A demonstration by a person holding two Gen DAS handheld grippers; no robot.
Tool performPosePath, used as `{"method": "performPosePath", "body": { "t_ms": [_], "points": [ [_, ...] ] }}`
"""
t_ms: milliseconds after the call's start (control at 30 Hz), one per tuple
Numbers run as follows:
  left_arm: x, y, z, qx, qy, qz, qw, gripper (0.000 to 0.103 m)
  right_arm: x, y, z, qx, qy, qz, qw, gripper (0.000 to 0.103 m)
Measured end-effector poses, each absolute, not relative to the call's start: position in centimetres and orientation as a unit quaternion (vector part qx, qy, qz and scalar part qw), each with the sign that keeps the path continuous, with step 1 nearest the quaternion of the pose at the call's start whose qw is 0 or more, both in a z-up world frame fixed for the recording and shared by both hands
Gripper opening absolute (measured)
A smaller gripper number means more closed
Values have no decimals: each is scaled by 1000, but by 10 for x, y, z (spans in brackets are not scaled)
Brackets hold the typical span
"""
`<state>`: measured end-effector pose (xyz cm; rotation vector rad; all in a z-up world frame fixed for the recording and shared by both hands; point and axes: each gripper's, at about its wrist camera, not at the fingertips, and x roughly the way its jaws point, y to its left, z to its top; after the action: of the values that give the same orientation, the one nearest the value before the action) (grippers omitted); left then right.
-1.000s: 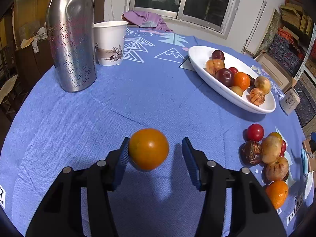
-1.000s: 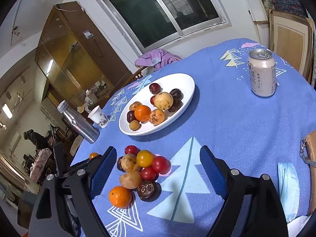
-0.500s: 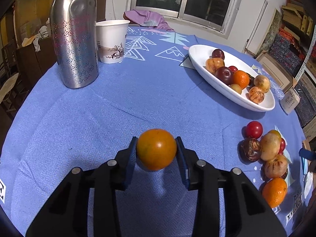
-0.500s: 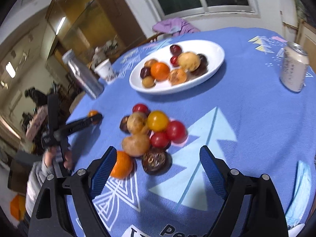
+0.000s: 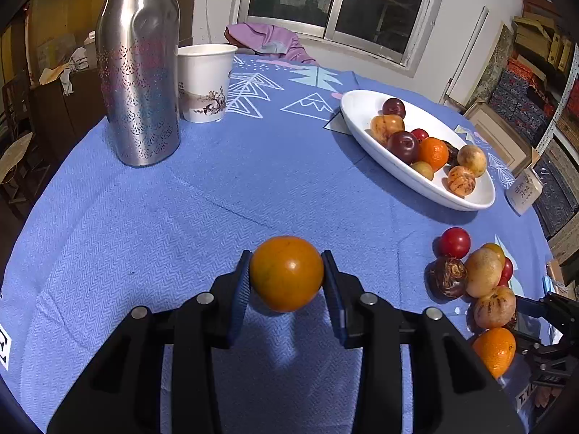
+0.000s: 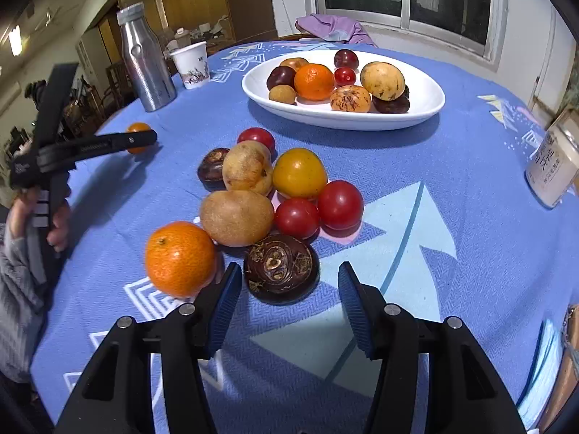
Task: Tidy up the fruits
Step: 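Lift the orange fruit with the left tool while the right tool grasps a dark brown fruit, then carry both fruits over the white plate and open both tools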
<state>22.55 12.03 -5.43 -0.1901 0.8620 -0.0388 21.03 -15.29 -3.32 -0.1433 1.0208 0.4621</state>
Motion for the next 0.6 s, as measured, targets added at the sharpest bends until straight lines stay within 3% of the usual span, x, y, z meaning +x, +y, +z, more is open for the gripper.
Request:
{"method": "performPosePath", "body": {
  "t_ms": [167, 400, 600],
  "points": [
    [226, 118, -56, -88, 421, -22, 902, 37, 207, -141, -36, -97, 465, 210, 855, 45],
    [227, 118, -61, -89, 428, -23, 899, 37, 208, -152, -23, -72, 459, 215, 859, 44],
    [208, 106, -34, -83, 383, -40, 919, 37, 212, -188, 3, 3, 428, 206, 880, 44]
  ]
}}
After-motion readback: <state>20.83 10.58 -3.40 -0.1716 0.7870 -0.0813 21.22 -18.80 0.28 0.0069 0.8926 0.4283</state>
